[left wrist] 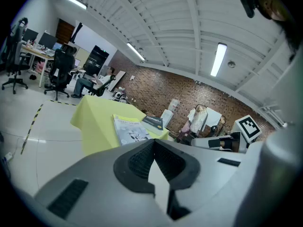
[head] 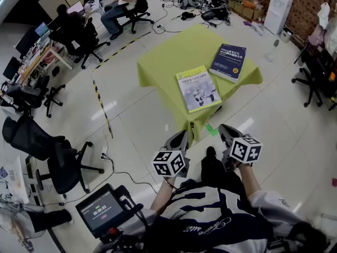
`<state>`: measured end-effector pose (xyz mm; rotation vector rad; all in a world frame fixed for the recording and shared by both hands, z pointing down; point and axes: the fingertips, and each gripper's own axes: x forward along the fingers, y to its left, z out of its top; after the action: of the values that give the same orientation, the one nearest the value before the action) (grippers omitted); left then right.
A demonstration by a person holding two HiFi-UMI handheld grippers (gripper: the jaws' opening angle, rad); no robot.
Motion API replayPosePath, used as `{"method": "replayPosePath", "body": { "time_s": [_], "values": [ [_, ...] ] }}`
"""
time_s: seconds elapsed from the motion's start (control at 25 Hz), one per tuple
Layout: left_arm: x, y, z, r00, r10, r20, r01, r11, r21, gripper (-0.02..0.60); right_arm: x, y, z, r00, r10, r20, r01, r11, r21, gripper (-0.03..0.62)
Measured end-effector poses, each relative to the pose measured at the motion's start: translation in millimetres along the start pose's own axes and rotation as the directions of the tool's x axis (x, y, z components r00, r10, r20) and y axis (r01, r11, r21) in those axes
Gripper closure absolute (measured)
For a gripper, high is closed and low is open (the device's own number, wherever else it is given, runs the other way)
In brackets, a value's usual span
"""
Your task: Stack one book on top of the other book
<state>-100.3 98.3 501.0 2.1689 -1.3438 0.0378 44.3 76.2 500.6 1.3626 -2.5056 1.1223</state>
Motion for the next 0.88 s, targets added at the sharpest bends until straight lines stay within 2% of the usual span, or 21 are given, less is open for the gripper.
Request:
{"method": "replayPosePath", "body": {
  "time_s": [0.2,0.24,0.28,0.36,0.48,0.64,0.88],
  "values": [
    [76,20,15,0.998,0.051,-0.028,-0.052,0.998,-0.039,0.577,47,-62,39,0.998,0.002,-0.067,-0.003,1.000,-0.013,0.603],
    [87,26,16,0.997,0.065,-0.038,-0.067,0.996,-0.051,0.577,58,-70,42,0.995,0.020,-0.096,-0.021,1.000,-0.008,0.559],
    [98,31,17,0.995,0.080,-0.053,-0.084,0.995,-0.061,0.577,68,-77,42,0.990,0.045,-0.131,-0.045,0.999,0.004,0.451],
    [119,41,15,0.990,0.109,-0.086,-0.115,0.990,-0.077,0.577,86,-95,42,0.979,0.081,-0.189,-0.075,0.997,0.035,0.442],
    [142,56,9,0.979,0.153,-0.132,-0.167,0.980,-0.106,0.575,112,-126,36,0.962,0.084,-0.260,-0.068,0.995,0.070,0.426],
    [164,68,12,0.966,0.202,-0.158,-0.224,0.966,-0.132,0.575,151,-159,28,0.934,0.134,-0.332,-0.071,0.978,0.196,0.391],
    [175,74,5,0.953,0.236,-0.188,-0.265,0.953,-0.150,0.575,184,-184,8,0.900,0.211,-0.381,-0.044,0.915,0.402,0.384]
  ]
}}
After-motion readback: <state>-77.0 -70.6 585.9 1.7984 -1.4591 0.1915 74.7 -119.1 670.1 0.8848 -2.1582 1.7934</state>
